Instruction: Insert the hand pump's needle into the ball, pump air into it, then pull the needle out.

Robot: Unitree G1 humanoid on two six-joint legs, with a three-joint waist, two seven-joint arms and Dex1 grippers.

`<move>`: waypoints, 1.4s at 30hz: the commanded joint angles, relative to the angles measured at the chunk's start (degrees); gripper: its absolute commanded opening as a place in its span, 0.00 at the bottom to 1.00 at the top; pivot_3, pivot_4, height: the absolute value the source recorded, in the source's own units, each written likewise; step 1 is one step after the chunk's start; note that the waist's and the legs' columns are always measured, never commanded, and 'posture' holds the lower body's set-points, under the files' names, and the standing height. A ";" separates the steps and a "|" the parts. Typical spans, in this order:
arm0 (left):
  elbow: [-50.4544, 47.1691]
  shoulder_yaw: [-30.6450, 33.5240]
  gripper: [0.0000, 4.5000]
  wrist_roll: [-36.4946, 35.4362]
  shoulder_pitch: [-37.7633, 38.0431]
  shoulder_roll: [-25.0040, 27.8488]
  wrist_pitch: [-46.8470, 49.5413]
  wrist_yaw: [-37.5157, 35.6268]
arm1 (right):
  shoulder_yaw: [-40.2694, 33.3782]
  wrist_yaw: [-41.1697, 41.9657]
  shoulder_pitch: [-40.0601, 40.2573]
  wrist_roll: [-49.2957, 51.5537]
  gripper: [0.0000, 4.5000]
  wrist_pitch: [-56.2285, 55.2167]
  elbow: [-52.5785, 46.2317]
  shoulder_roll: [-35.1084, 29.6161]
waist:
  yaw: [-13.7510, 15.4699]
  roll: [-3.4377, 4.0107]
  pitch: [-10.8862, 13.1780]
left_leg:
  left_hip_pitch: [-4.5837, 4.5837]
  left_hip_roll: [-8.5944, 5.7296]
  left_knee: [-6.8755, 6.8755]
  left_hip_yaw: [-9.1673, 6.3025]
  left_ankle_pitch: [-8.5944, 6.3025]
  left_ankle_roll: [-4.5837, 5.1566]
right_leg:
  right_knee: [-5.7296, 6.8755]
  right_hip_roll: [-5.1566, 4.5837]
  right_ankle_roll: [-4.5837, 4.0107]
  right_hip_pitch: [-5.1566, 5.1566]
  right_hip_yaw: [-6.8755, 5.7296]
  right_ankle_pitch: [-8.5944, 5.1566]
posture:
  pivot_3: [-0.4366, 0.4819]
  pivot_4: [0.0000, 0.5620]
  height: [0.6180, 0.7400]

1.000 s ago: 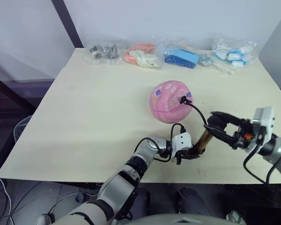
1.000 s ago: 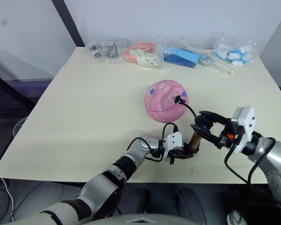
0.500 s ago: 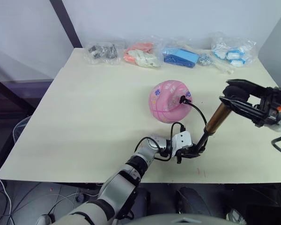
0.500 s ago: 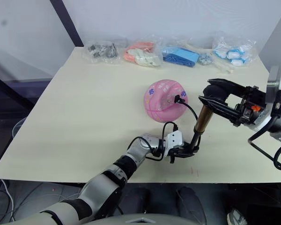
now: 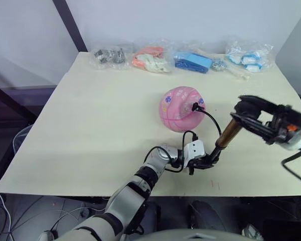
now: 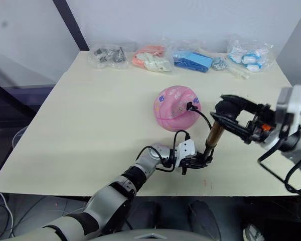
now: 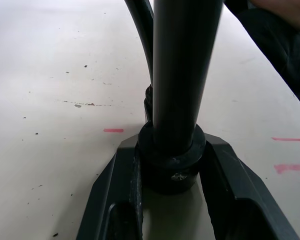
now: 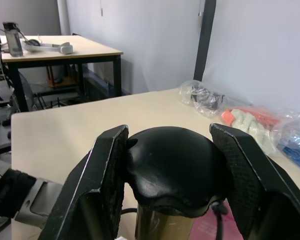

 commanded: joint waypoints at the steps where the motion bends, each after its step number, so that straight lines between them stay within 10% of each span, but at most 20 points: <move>1: 2.00 -0.61 0.24 1.69 1.10 0.93 1.44 0.30 | 5.43 1.95 3.51 -7.06 0.47 -1.89 2.71 1.30 | 0.01 -0.02 -0.02 | 0.01 -0.01 0.00 -0.01 0.00 0.00 | 0.00 0.01 0.00 0.01 -0.01 0.00 | 0.48 0.27 1.00; 18: 0.94 0.54 0.24 0.66 1.77 0.61 2.90 0.06 | 16.28 4.97 9.47 -21.90 0.47 -15.53 12.91 8.88 | -0.03 -0.05 -0.21 | 0.05 -0.02 -0.03 -0.04 0.00 -0.01 | -0.04 0.04 0.00 0.02 -0.01 0.00 | 0.48 0.27 1.00; 42: 1.31 -0.89 0.24 2.01 1.93 2.10 2.26 -0.90 | -13.07 1.47 -8.47 10.18 0.47 3.71 2.89 -8.91 | -0.02 0.37 0.18 | -0.09 0.00 -0.07 -0.03 0.00 0.00 | -0.14 -0.01 0.03 -0.04 -0.01 0.02 | 0.48 0.27 1.00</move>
